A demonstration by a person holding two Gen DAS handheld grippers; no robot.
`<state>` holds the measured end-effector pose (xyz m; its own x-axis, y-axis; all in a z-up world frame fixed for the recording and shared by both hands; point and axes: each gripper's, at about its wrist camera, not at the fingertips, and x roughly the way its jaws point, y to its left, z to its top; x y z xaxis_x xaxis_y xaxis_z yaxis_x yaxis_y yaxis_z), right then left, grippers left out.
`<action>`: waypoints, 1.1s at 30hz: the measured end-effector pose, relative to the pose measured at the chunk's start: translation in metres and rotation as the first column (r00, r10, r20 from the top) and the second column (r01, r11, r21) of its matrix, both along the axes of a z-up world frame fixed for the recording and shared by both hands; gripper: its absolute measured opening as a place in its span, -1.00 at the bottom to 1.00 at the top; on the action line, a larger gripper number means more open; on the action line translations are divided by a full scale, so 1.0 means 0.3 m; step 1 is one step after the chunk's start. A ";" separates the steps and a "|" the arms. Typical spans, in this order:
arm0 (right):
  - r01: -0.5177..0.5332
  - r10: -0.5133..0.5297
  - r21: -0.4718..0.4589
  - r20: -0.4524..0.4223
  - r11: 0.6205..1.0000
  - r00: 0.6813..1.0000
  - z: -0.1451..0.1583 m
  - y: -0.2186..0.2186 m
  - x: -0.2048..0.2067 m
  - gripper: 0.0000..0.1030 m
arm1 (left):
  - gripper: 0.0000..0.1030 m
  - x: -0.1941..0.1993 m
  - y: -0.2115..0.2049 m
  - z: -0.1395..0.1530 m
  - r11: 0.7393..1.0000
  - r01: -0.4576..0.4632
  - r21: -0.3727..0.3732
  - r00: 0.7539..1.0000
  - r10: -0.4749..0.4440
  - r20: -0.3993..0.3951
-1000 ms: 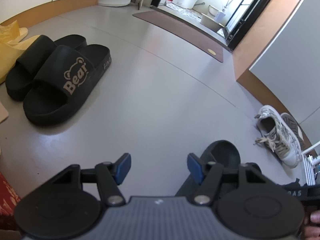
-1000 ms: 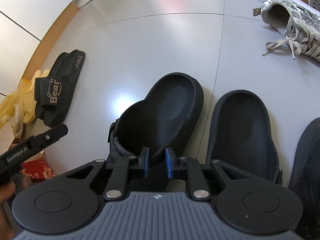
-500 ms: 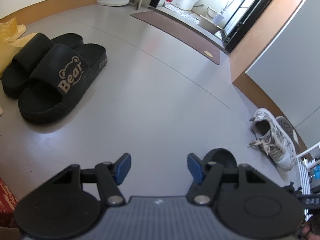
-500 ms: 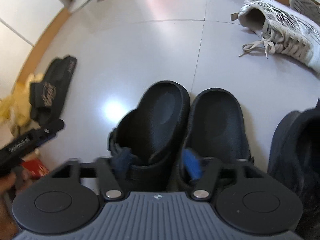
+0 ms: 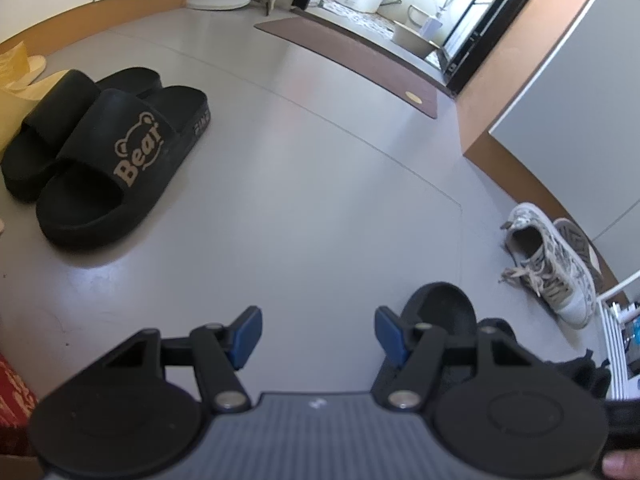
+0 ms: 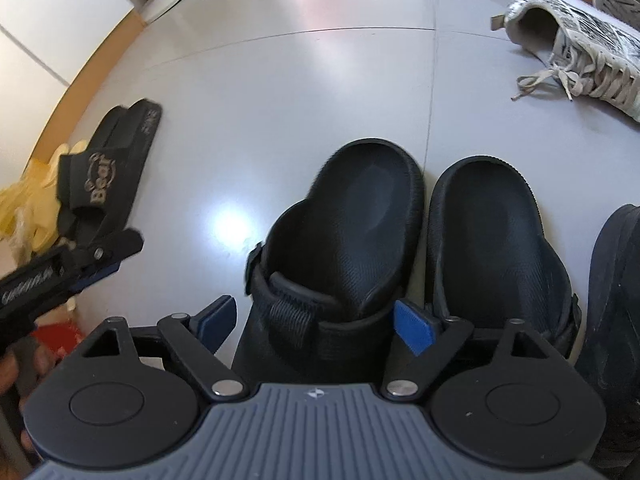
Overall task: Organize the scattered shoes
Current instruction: 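Lower the clog beside its matching clog and open the right gripper, then move the left gripper toward the white patterned sneaker by the shelf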
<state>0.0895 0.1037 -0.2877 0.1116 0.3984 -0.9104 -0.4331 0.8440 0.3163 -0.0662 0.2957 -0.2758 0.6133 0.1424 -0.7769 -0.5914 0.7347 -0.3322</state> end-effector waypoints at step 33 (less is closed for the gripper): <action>0.001 -0.004 -0.060 -0.049 0.998 0.999 0.019 -0.053 0.007 0.54 | 0.29 0.064 -0.066 -0.004 0.999 0.049 0.002 0.999 -0.049 -0.012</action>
